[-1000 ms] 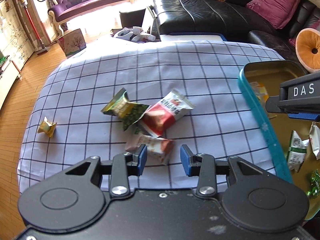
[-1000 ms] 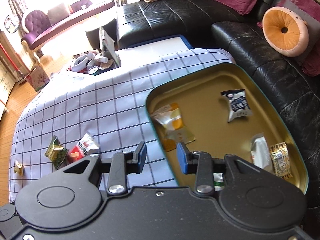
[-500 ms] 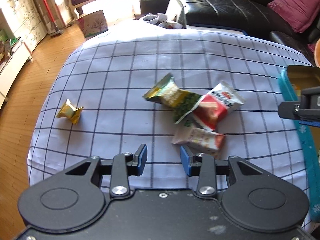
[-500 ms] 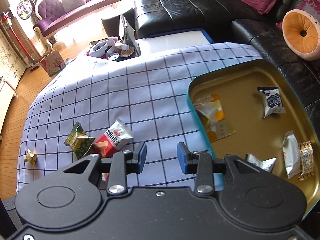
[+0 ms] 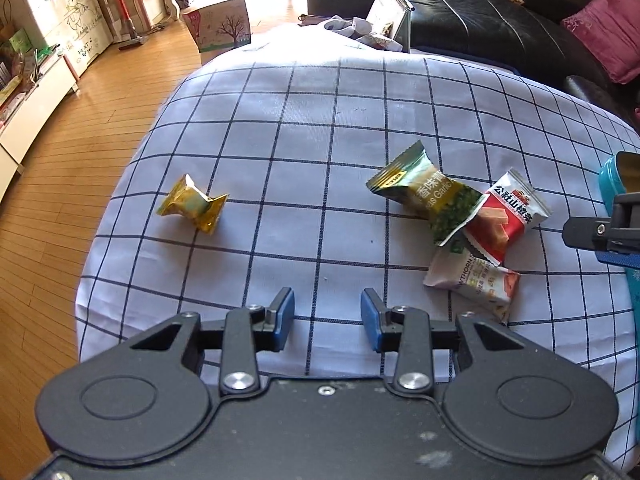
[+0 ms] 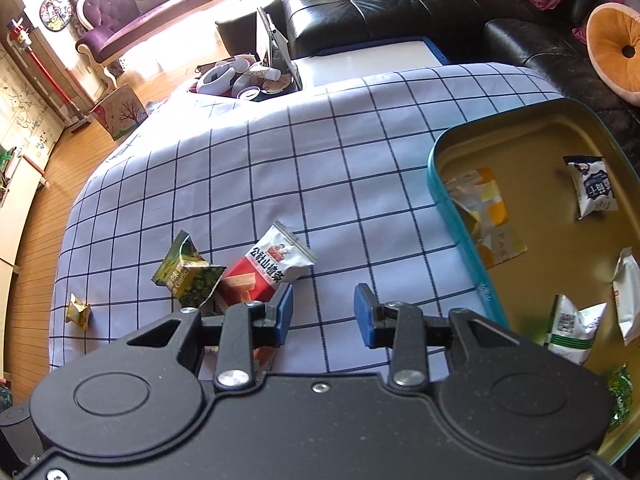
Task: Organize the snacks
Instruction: 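Move both open grippers back toward the remaining packets on the cloth, then grasp the red hawthorn-strip packet with the right gripper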
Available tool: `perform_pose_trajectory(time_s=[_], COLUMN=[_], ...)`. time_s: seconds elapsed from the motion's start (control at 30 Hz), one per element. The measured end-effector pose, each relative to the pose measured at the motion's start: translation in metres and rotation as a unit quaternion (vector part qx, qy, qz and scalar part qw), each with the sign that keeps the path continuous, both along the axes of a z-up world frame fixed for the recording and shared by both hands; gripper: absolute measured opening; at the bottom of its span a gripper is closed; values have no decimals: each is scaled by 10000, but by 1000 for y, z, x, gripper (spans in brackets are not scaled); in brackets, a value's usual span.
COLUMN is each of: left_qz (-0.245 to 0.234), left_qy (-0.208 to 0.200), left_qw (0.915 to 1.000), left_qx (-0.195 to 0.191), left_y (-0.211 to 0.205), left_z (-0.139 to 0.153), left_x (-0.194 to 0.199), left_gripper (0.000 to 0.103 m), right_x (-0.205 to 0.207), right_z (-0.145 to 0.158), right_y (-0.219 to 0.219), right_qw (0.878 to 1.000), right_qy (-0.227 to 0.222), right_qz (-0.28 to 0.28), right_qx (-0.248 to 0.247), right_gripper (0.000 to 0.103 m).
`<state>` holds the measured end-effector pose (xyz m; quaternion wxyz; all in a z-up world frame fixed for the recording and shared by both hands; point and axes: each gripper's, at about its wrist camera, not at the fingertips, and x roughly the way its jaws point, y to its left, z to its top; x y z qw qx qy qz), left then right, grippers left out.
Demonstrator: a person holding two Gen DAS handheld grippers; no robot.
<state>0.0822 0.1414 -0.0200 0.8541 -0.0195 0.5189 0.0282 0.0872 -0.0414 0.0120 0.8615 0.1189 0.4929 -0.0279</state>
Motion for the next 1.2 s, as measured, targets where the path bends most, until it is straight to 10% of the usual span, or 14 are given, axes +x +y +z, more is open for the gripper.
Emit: perform_pose_trajectory(time_s=[1.2], left_qz=[81], left_qy=[-101], left_qw=[9996], left_qx=[-259], left_y=[54], left_z=[7], left_x=[-13], left_gripper=[39], right_x=[31], right_z=[-27], right_y=[36], right_qw=[9995], right_qy=[-91], right_qz=[-256], right_qx=[177], right_gripper=[47])
